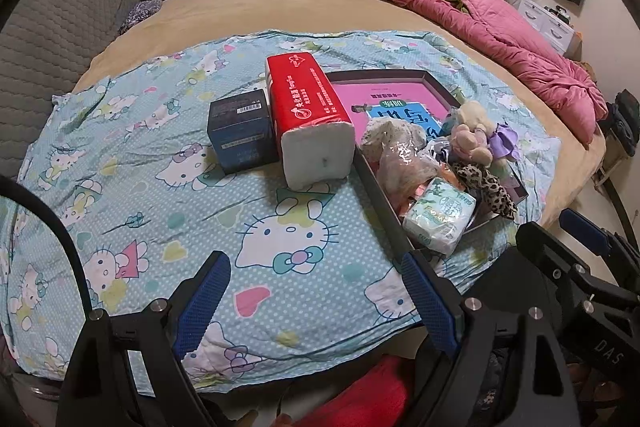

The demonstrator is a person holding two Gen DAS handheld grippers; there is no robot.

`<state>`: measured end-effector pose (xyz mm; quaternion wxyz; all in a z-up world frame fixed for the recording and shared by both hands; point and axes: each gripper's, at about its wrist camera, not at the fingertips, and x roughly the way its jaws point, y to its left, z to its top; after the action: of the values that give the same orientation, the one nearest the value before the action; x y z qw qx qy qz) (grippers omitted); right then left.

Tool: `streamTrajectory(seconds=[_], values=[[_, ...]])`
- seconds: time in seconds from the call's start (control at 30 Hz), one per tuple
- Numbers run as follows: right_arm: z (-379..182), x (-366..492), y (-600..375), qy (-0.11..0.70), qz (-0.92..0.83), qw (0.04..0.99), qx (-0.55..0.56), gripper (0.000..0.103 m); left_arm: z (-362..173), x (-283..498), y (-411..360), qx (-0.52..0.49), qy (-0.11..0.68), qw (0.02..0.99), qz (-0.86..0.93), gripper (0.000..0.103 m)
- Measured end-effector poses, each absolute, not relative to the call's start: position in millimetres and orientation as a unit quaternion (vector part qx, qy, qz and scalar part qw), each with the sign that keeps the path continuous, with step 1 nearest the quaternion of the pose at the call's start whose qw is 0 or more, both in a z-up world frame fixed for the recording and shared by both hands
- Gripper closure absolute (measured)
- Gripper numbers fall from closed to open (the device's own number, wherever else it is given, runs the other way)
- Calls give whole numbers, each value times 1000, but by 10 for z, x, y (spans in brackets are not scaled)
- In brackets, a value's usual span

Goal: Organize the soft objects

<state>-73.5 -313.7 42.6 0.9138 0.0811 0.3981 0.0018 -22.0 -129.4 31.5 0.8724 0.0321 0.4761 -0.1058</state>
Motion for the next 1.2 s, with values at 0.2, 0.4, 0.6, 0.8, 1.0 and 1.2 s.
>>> streamTrajectory(seconds=[0.2,0.4,0.6,0.8,1.0,1.2], values=[[427,-737,-3136,398,2,914,81,19,316,-217,-1290,32,476,872,-105,16],[428,-737,-3144,399,2,914,81,19,315,-218,-1292,32,476,872,-105,16],[425,-736,-3145,399,1,913,82,19,320,-217,-1283,32,476,873,-103,16],[429,-739,-3145,398,2,914,81,19,342,-211,-1259,31,475,874,-100,16],[433,-742,-3146,399,1,913,82,19,345,-210,-1256,31,475,874,-100,16],[431,-739,-3145,399,2,913,81,19,344,-212,-1257,31,475,874,-101,16]])
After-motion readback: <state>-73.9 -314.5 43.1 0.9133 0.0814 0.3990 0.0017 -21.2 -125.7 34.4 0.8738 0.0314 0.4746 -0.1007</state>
